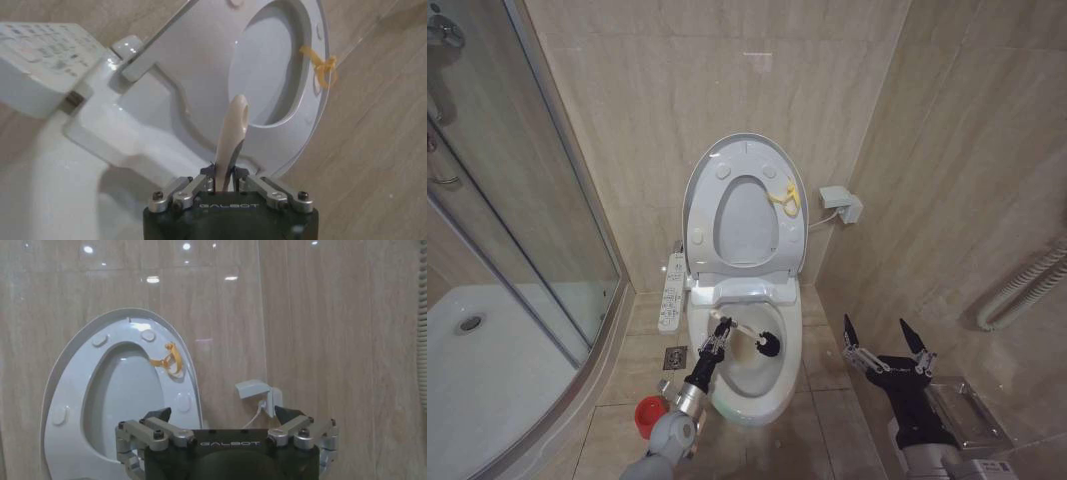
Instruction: Open the toilet lid, clean the toilet bowl with a toilet brush, close the toilet lid, and flush.
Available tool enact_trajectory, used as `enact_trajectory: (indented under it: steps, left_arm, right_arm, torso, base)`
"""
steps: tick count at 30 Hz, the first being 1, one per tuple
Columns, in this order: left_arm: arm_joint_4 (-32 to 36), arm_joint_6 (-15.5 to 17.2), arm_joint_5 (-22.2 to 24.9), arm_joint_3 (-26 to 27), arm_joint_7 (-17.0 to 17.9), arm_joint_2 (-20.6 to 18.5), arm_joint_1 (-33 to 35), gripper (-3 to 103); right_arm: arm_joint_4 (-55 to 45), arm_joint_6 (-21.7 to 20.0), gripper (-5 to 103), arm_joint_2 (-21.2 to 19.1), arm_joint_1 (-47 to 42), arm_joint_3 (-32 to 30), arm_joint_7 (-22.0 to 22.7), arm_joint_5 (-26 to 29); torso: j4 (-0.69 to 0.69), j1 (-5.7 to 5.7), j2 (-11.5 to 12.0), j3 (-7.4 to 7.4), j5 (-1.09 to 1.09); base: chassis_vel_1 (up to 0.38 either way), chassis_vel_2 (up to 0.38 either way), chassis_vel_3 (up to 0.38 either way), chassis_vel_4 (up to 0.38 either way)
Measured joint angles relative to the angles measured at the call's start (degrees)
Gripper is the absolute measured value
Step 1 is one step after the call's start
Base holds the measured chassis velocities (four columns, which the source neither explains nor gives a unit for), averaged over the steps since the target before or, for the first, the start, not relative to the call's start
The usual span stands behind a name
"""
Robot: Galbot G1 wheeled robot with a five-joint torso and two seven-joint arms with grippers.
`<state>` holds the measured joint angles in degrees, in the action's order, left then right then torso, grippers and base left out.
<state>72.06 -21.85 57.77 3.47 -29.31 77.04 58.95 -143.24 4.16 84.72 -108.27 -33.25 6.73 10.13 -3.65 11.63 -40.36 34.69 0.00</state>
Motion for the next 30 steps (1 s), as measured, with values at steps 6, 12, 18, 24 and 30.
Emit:
enact_trajectory:
  steps: [6,12,18,24,30]
  left_arm:
    - [-0.35,-0.26,-4.82,1.13,-0.84,-1.58,1.81,16]
    - [4.93,2.66,-2.61,1.37,-6.56,-5.55,6.52,16]
    - [9.81,4.12,-0.31,2.30,-7.46,-7.80,8.83,16]
    - [7.86,4.39,-2.89,2.30,-3.52,-8.16,7.36,16]
    - [4.70,5.68,-5.65,0.41,0.90,-7.40,3.64,16]
  right_arm:
    - [0.00,0.00,100,0.00,0.00,0.00,0.00,0.00]
    - [0.00,0.00,100,0.00,0.00,0.00,0.00,0.00]
    - [0.00,0.00,100,0.00,0.00,0.00,0.00,0.00]
    - [0.00,0.00,100,0.00,0.00,0.00,0.00,0.00]
    - [0.00,0.00,100,0.00,0.00,0.00,0.00,0.00]
  torso:
    - [-0.03,0.00,0.00,0.00,-0.02]
    - [0.01,0.00,0.00,0.00,0.00]
    - [-0.03,0.00,0.00,0.00,-0.01]
    - [-0.03,0.00,0.00,0.00,-0.02]
    - [-0.02,0.00,0.00,0.00,0.00]
  base:
    - [0.000,0.000,0.000,0.000]
    - [0.000,0.000,0.000,0.000]
    - [0.000,0.000,0.000,0.000]
    - [0.000,0.000,0.000,0.000]
    - [0.000,0.000,0.000,0.000]
